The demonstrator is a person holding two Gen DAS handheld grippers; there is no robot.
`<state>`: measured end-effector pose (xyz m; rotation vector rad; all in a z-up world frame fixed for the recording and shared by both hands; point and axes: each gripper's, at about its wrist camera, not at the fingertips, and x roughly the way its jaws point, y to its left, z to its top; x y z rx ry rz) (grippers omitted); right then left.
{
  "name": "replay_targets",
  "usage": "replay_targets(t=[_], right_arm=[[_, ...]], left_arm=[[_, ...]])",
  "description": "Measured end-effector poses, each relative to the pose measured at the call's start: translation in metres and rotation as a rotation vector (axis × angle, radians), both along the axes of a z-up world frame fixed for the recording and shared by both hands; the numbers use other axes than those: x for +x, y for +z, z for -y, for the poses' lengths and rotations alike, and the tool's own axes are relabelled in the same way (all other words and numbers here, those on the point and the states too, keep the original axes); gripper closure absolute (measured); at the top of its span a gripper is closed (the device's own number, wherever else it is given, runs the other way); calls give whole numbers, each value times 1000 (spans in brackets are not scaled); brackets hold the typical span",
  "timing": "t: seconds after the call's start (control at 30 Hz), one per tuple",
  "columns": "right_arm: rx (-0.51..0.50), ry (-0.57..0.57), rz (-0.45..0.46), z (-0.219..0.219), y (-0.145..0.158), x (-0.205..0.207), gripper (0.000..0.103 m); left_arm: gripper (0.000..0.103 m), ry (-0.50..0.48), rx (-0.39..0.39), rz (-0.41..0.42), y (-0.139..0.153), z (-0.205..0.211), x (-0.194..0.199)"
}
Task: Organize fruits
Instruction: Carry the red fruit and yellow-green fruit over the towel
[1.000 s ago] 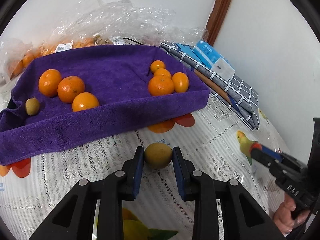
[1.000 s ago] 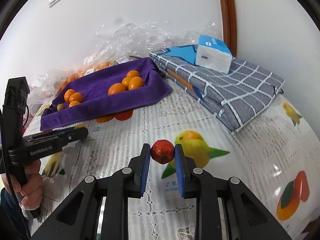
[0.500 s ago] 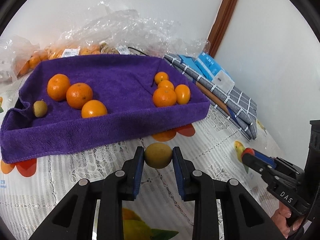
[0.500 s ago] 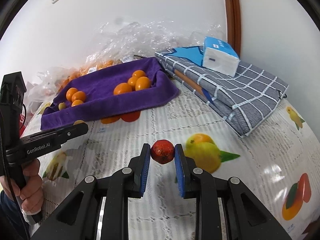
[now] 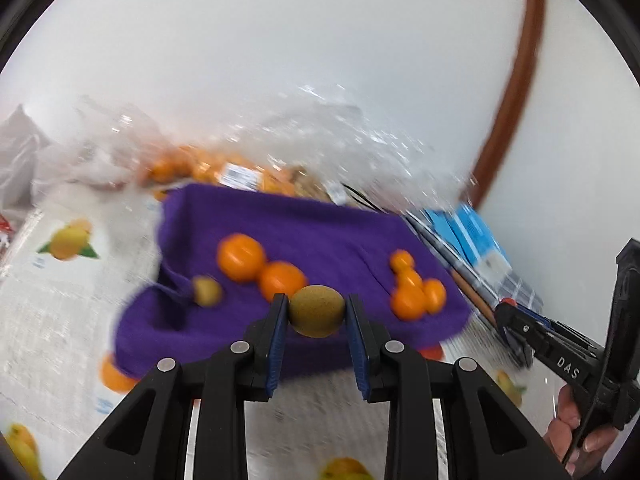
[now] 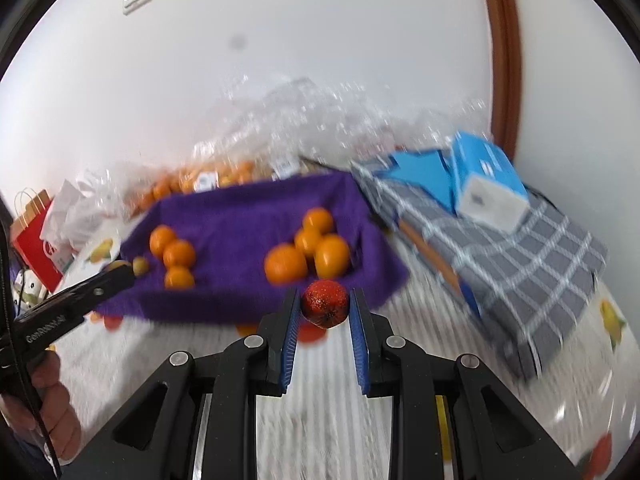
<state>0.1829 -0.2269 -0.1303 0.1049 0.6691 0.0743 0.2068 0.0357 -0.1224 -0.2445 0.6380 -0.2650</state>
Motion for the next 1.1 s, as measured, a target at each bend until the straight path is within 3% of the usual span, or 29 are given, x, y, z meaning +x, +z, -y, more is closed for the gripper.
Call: replay_targets(t=[0.2, 0.4, 0.6, 0.73, 1.1], right_arm=[[3, 31, 54, -13, 17, 45, 79], [15, 77, 54, -32, 17, 86, 79], [-8, 110, 0, -50, -17, 110, 79], [-20, 125, -55, -55, -35, 117, 79], [-78, 120, -64, -61, -54, 120, 78]], left_arm=[[76, 78, 10, 6, 17, -34, 33], [76, 88, -50, -20, -5, -31, 56], [76, 77, 33, -31, -27, -13, 58], [76, 72, -3, -55, -34, -12, 60], [76, 81, 18, -96, -47, -4, 64]])
